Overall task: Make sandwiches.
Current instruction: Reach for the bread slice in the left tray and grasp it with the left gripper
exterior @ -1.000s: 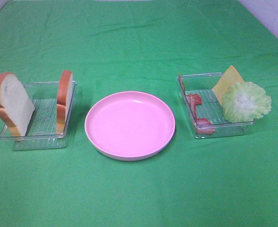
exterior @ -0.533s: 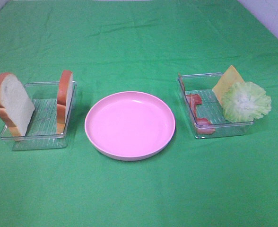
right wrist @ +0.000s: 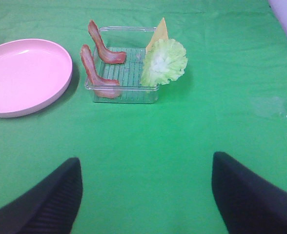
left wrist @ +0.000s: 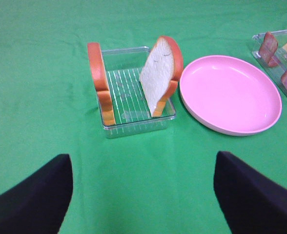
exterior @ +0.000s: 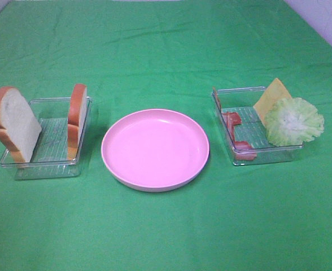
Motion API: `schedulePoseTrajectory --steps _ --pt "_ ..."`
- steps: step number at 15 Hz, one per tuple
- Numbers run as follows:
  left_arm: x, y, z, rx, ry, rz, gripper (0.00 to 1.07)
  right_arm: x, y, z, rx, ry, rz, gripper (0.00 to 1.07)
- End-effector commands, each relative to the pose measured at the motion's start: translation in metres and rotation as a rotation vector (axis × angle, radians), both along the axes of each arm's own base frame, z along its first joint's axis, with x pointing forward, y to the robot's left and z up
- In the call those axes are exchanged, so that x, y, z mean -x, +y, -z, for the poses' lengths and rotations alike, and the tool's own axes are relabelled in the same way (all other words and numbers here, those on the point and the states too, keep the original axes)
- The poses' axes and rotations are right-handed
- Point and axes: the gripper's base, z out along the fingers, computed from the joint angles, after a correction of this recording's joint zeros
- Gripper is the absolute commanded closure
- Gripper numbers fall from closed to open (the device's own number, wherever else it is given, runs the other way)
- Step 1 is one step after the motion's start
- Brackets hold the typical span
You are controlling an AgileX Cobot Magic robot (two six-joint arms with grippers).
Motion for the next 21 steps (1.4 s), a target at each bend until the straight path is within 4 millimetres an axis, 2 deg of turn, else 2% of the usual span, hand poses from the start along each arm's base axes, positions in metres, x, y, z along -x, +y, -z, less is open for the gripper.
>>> schedulePoseTrajectory --steps 1,4,7,10,11,14,17,18,21 --pt "-0.056 -0.004 -0.009 0.050 0.225 0.021 0.32 0.002 0.000 0.000 0.004 -0.023 -0.001 0.37" --pt "-0.115 -0.008 -0.016 0.083 0.431 0.040 0.32 0.002 0.000 0.000 0.004 -0.023 -0.001 0.37" --pt "-0.176 -0.009 -0.014 0.138 0.584 -0.015 0.32 0.002 0.000 0.000 0.004 -0.023 -0.001 0.37" --pt "-0.234 -0.012 -0.010 0.152 0.645 -0.017 0.32 0.002 0.000 0.000 0.004 -0.023 -0.001 0.37" --pt "-0.248 -0.019 -0.008 0.140 0.667 0.000 0.32 0.002 0.000 0.000 0.004 -0.023 -0.001 0.37" --pt "-0.281 -0.054 0.004 0.016 0.749 0.026 0.32 0.002 0.000 0.000 0.004 -0.023 -0.001 0.37" --pt "-0.295 -0.084 0.012 -0.100 0.806 -0.041 0.32 0.002 0.000 0.000 0.004 -0.023 -0.001 0.37" --pt "-0.302 -0.111 0.020 -0.134 0.806 -0.036 0.32 0.002 0.000 0.000 0.004 -0.023 -0.001 0.37" --pt "-0.310 -0.129 0.043 -0.171 0.836 -0.007 0.32 0.002 0.000 0.000 0.004 -0.023 -0.001 0.37"
